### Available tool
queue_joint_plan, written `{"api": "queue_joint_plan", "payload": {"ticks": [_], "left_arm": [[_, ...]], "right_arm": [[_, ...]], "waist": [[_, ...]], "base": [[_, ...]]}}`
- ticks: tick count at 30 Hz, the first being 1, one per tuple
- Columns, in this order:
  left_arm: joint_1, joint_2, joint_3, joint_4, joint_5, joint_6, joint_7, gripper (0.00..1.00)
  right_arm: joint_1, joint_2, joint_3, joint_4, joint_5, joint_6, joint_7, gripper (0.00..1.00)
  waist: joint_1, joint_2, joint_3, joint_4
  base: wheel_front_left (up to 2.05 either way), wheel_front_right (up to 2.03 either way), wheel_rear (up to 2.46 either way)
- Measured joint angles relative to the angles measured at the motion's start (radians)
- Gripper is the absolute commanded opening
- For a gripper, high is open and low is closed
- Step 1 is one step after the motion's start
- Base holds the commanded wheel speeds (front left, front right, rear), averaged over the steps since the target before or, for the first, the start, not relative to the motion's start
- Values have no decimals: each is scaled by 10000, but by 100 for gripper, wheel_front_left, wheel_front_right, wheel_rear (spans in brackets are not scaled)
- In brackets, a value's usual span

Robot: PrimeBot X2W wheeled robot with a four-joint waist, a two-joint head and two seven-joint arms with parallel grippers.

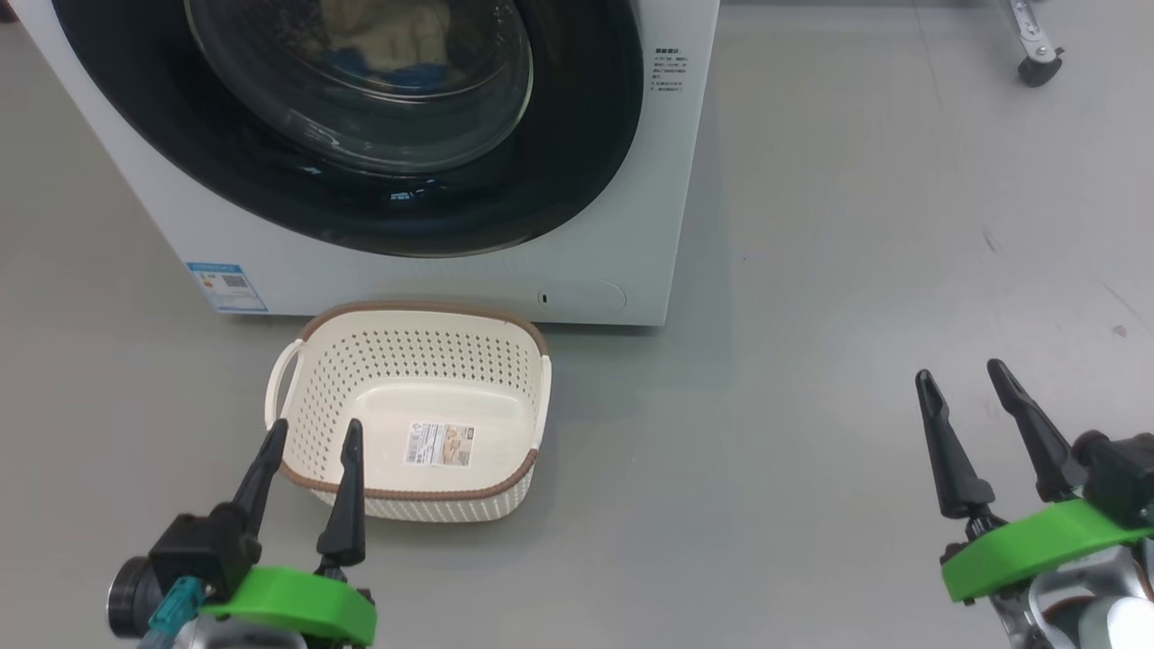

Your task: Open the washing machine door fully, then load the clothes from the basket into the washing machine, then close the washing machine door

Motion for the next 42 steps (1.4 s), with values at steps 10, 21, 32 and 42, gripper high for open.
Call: {"api": "queue_joint_plan", "payload": {"ticks": [10, 21, 32, 42], "left_arm": [[199, 67, 29, -178, -98, 111, 8, 100], [206, 81, -19, -221, -100, 180, 8, 100], [199, 100, -59, -221, -100, 265, 6, 100], [285, -29, -169, 194, -245, 261, 0, 0]], "right_arm": [[451, 17, -136, -531, 59, 0, 190, 100], [551, 21, -188, -579, 161, 0, 278, 100], [578, 27, -194, -575, 169, 0, 276, 100], [619, 73, -100, -113, 247, 2, 274, 0]], "waist": [[0, 0, -87, -114], [1, 0, -126, -110], [1, 0, -36, -57], [1, 0, 40, -12]], "base": [[0, 0, 0], [0, 0, 0], [0, 0, 0], [0, 0, 0]]}}
